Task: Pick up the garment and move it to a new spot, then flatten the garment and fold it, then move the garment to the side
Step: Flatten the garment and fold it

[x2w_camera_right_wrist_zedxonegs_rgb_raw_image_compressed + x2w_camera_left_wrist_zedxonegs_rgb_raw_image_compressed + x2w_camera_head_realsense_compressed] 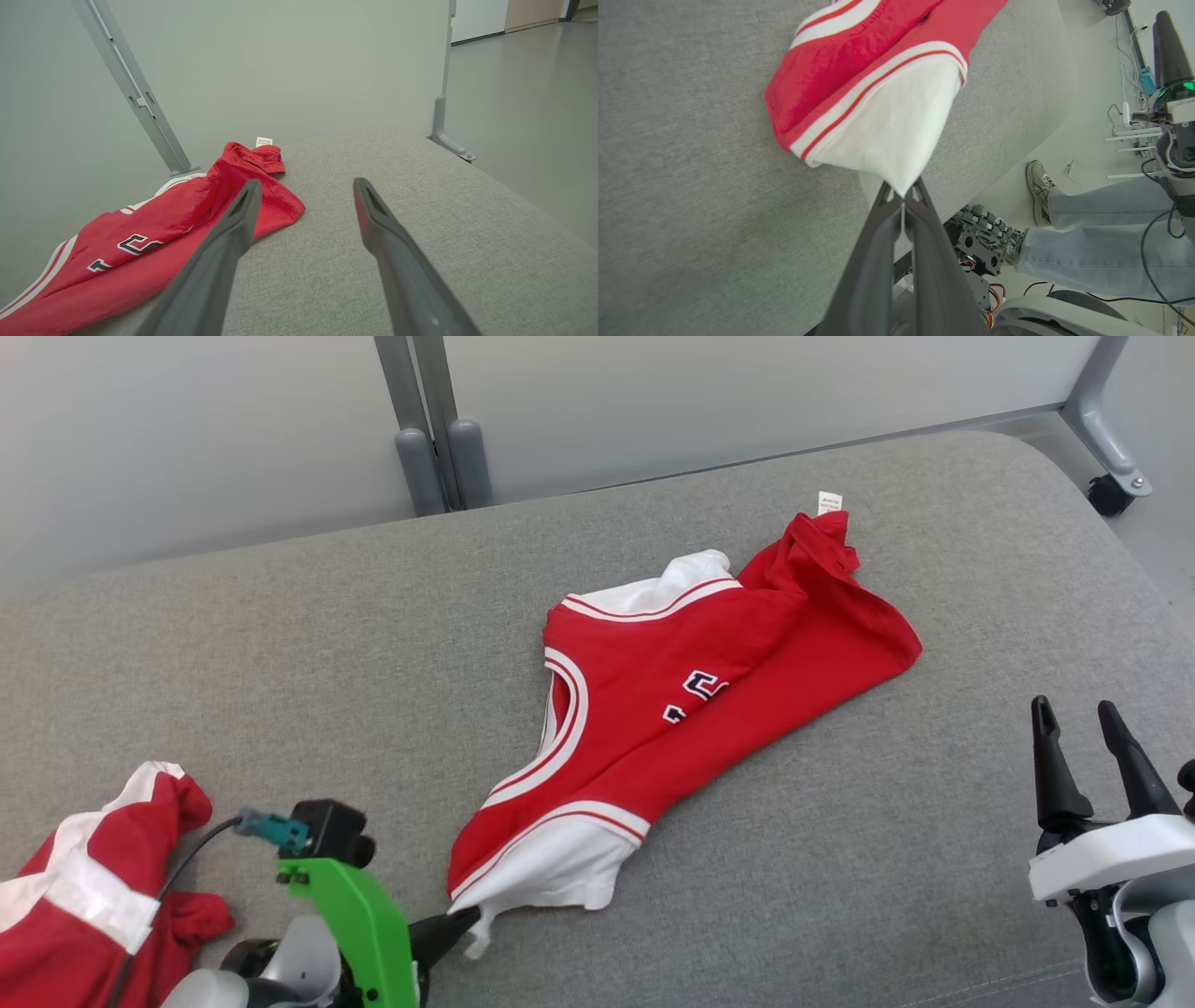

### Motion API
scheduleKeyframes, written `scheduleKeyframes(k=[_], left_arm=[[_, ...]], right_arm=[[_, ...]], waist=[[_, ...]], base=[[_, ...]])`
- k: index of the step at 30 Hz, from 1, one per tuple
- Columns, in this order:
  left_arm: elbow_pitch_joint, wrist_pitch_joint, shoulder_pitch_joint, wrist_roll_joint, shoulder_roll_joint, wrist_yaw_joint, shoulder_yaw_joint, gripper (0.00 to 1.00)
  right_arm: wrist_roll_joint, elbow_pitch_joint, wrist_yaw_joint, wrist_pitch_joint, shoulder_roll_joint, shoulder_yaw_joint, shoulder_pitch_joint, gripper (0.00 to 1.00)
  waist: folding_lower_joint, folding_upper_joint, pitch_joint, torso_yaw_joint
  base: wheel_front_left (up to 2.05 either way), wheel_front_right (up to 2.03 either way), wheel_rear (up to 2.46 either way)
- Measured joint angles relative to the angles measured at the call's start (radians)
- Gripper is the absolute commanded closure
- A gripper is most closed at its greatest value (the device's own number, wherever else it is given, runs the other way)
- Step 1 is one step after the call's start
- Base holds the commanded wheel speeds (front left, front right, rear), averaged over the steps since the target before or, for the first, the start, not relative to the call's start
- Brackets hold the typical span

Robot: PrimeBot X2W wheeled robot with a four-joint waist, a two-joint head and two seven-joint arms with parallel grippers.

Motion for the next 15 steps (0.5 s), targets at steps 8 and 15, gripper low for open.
scheduleKeyframes(k=[8, 15], left_arm=[[0.198, -0.122, 0.029, 0.052, -0.037, -0.037, -0.024, 0.00], [0.200, -0.169, 0.052, 0.139, -0.004, -0.027, -0.058, 0.00]], right_arm=[[0.004, 0.009, 0.000, 0.000, -0.004, 0.021, -0.022, 0.00], [0.003, 0.011, 0.000, 0.000, -0.021, 0.005, -0.021, 0.00]], waist=[[0.0001, 0.0000, 0.032, -0.002], [0.0001, 0.0000, 0.035, 0.032]], base=[[0.00, 0.00, 0.00], [0.00, 0.00, 0.00]])
